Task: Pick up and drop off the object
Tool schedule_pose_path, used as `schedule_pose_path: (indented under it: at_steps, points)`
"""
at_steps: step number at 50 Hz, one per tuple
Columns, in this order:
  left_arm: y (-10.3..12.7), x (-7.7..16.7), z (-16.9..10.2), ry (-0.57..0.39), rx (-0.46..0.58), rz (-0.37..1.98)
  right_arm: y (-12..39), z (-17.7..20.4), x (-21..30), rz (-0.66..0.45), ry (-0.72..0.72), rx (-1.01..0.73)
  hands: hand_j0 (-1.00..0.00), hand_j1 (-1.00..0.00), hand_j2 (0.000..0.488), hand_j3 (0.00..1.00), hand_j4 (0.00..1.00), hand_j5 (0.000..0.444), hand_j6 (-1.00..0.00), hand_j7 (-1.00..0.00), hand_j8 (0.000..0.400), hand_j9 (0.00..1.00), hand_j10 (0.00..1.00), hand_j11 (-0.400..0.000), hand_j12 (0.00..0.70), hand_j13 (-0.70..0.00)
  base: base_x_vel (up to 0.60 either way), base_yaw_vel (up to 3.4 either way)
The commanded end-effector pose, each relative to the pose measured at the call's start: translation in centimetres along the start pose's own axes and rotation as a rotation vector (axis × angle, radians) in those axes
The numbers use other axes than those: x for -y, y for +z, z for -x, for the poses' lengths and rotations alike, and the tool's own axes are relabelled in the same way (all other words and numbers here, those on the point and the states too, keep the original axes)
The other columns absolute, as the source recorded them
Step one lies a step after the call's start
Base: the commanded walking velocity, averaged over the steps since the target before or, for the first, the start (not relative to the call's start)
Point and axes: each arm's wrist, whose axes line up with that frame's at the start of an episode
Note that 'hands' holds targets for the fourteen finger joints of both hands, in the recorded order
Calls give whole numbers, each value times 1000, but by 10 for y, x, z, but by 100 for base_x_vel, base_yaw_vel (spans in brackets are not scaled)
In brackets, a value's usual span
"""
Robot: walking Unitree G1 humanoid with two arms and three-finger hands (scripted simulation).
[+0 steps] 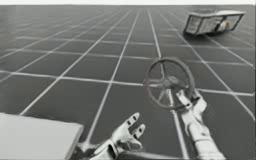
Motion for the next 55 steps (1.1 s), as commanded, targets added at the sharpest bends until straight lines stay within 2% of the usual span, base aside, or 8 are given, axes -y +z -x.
schedule_pose_path:
  at_steps: [1, 55]
  points:
    - [2, 5, -2, -11, -2, -19, 10, -1, 2, -33, 5, 32, 0, 0, 0, 1000, 1000, 0, 0, 0, 0, 1000, 1000, -400, 0, -700, 51, 17]
    - [2, 5, -2, -11, -2, -19, 10, -1, 2, -33, 5, 32, 0, 0, 0, 1000, 1000, 0, 0, 0, 0, 1000, 1000, -400, 0, -700, 55, 10]
